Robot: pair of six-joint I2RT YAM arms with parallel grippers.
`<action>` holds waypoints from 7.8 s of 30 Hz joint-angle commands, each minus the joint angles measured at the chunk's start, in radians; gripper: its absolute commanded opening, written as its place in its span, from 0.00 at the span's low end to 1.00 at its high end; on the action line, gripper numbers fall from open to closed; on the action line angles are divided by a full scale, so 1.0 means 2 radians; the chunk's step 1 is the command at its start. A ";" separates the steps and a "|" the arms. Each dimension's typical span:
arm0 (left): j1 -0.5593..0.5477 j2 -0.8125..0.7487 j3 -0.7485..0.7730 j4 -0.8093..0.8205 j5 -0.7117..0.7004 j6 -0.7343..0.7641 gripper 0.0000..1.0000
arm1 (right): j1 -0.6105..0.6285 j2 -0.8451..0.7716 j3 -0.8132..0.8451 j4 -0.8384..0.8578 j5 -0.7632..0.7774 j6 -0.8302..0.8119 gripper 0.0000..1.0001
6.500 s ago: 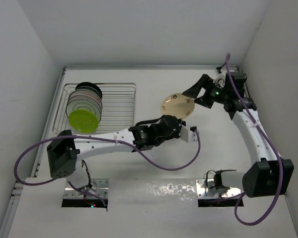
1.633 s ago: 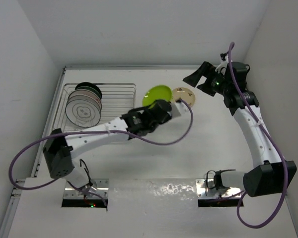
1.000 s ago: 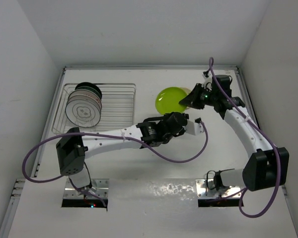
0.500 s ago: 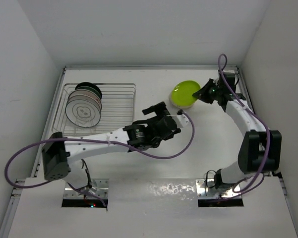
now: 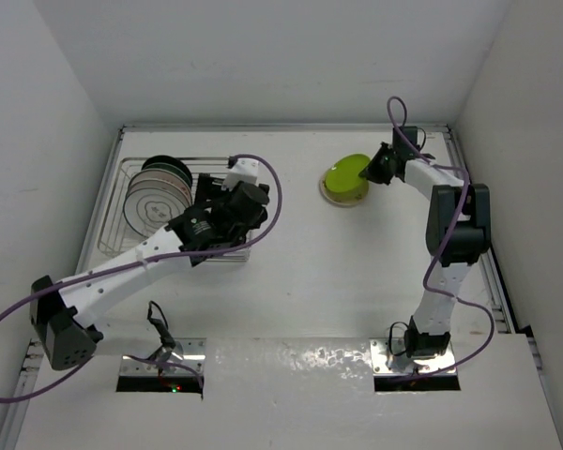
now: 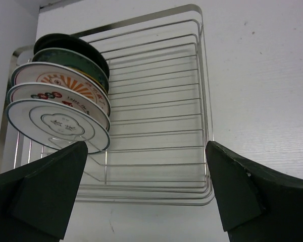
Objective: Unload the plates from the dish rack
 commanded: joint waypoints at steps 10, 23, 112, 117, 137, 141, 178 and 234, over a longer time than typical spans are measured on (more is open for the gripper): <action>0.090 -0.043 -0.025 0.019 0.093 -0.135 1.00 | 0.033 0.023 0.055 -0.094 0.050 -0.060 0.66; 0.210 -0.059 -0.051 0.066 0.176 -0.250 1.00 | 0.087 0.029 0.134 -0.238 0.247 -0.126 0.99; 0.022 0.075 0.116 0.170 0.216 0.346 0.00 | 0.013 -0.394 -0.123 -0.010 -0.140 0.071 0.99; -0.061 0.124 0.074 0.214 0.139 0.437 0.00 | 0.014 -0.368 -0.093 -0.075 -0.157 0.012 0.99; -0.153 0.216 0.111 0.261 0.112 0.511 0.05 | 0.059 -0.314 -0.197 0.024 -0.209 0.036 0.08; -0.152 0.217 0.108 0.265 0.079 0.506 0.75 | 0.048 -0.311 -0.201 0.040 -0.187 0.047 0.00; 0.063 -0.147 -0.064 0.045 0.024 -0.139 1.00 | 0.067 -0.260 -0.324 0.141 -0.132 0.026 0.00; 0.502 0.069 -0.031 0.153 0.284 -0.398 0.68 | 0.133 -0.391 -0.357 -0.073 0.106 -0.145 0.99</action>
